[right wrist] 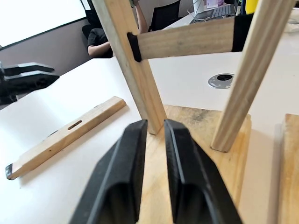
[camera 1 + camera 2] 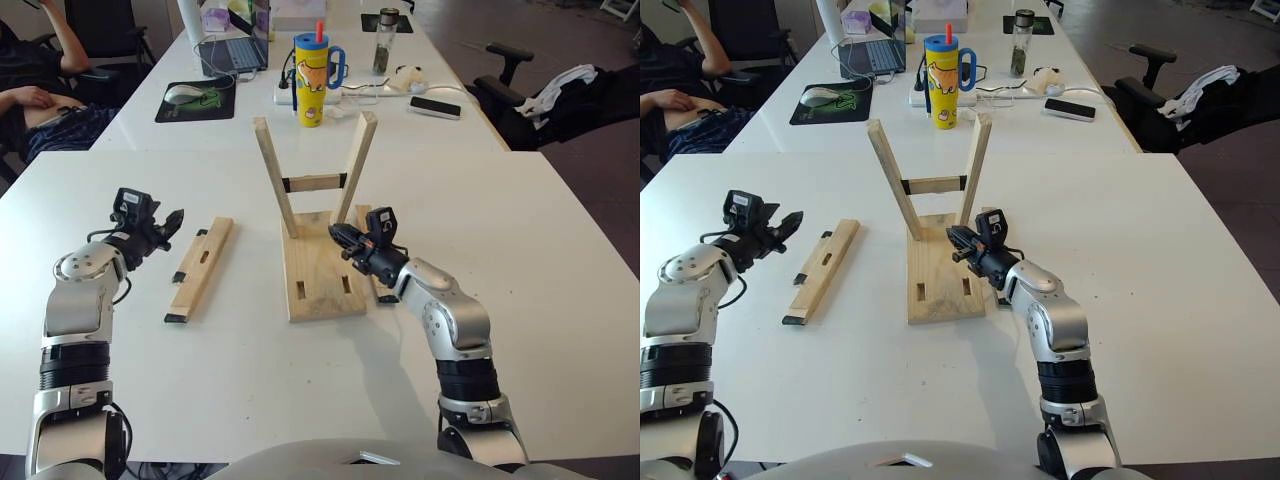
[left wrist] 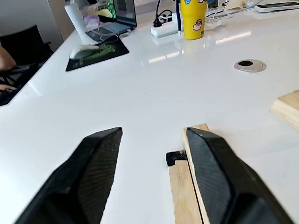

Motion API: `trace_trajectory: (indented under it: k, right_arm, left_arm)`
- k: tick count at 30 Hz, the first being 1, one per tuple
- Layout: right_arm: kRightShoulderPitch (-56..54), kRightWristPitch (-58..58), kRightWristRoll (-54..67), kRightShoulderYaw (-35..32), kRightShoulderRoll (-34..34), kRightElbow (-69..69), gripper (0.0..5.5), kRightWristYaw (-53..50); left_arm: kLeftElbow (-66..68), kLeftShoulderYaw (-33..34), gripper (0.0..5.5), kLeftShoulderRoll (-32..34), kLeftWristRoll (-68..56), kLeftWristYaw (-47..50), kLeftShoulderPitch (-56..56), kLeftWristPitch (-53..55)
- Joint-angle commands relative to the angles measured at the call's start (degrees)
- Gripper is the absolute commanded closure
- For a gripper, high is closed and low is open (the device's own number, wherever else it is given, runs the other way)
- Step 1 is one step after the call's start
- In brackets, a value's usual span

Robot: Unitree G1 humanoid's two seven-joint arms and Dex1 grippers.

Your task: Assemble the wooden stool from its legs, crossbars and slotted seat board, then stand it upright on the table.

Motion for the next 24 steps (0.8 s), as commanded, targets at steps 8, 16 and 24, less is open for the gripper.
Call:
trace_trajectory:
  k: [8,16,24]
  right_arm:
    - [-1.75,-0.70,-0.51,3.07,-2.57,1.32,4.14,-0.29]
    - [-1.17,-1.09,0.18,3.92,-2.48,1.20,4.14,-0.68]
    - [0.36,-2.81,-0.59,5.18,-2.85,2.76,4.14,-0.74]
  left_arm:
    - [12.13,-4.80,2.36,4.34,3.72,-5.92,0.38,-3.68]
    - [12.07,-9.29,2.36,5.97,5.60,-11.15,1.45,-4.35]
    - [11.58,-9.99,2.36,5.34,5.29,-11.20,0.53,-0.46]
